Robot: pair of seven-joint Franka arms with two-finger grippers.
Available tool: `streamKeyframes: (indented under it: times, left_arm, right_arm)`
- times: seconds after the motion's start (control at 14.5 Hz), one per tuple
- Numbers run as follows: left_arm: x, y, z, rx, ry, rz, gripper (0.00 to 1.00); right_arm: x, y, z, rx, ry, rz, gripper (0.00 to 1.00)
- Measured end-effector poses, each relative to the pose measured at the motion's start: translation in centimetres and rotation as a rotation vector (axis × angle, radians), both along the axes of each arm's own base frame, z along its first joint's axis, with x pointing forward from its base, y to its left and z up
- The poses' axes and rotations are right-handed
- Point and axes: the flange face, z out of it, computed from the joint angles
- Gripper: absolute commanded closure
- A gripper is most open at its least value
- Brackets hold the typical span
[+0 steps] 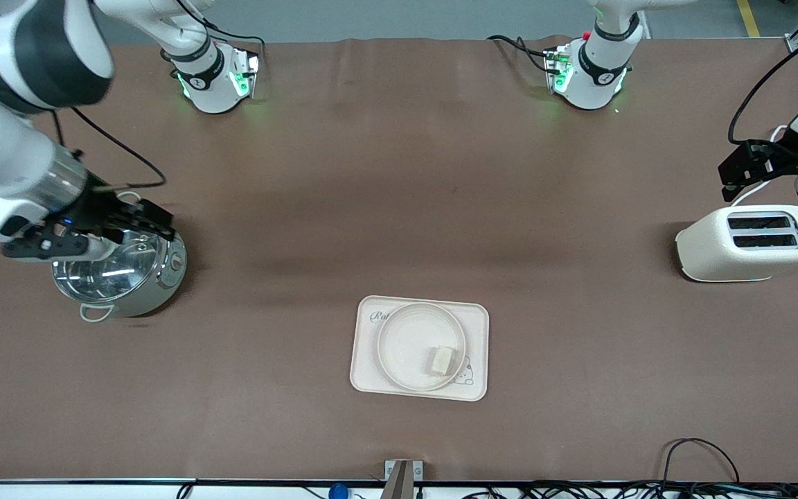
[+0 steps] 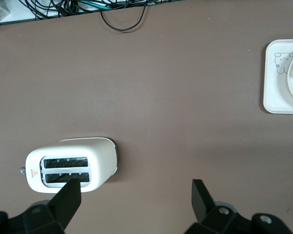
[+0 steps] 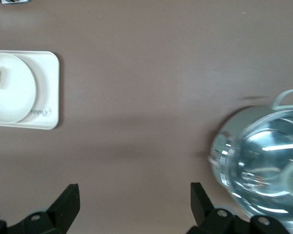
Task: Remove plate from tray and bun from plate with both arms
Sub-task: 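Reach the right gripper over the white plate on the tray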
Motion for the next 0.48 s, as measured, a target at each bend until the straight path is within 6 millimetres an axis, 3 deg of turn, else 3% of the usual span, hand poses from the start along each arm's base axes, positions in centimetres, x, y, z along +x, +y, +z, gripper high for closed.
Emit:
streamKeyframes:
  times: [0.28, 0.48]
  left_arm:
    - [0.3, 0.2, -0.5, -0.070, 0.015, 0.013, 0.00]
    - [0.6, 0.3, -1.0, -0.087, 0.026, 0.020, 0.00]
  right_arm:
    - [1.6, 7.8, -7.1, 0.021, -0.025, -0.036, 0.00]
    - [1.7, 13.2, -11.9, 0.031, -0.026, -0.063, 0.00]
